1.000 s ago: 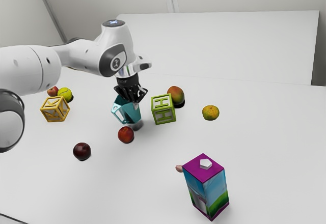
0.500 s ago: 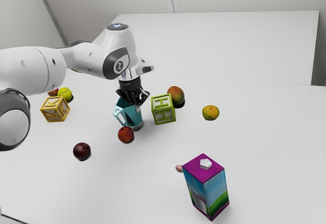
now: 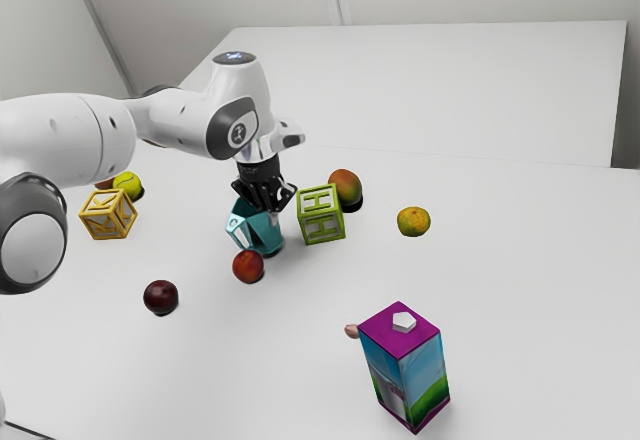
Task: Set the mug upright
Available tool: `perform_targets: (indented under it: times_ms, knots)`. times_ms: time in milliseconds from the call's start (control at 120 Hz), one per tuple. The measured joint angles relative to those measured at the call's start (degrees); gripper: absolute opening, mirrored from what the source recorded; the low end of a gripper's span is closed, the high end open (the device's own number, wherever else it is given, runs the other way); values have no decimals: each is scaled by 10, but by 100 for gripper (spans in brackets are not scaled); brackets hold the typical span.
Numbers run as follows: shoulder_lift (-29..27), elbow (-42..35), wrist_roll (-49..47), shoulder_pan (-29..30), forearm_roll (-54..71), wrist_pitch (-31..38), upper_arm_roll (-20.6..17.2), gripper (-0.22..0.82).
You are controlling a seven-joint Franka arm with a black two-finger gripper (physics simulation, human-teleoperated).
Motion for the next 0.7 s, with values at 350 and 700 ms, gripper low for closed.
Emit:
perform_targets:
  times_ms: [350,700]
  knots:
    - [-1,1,5,0,-7,-2,-3,5]
    - [-41,-2,9,-2,-9,-8,-9,20]
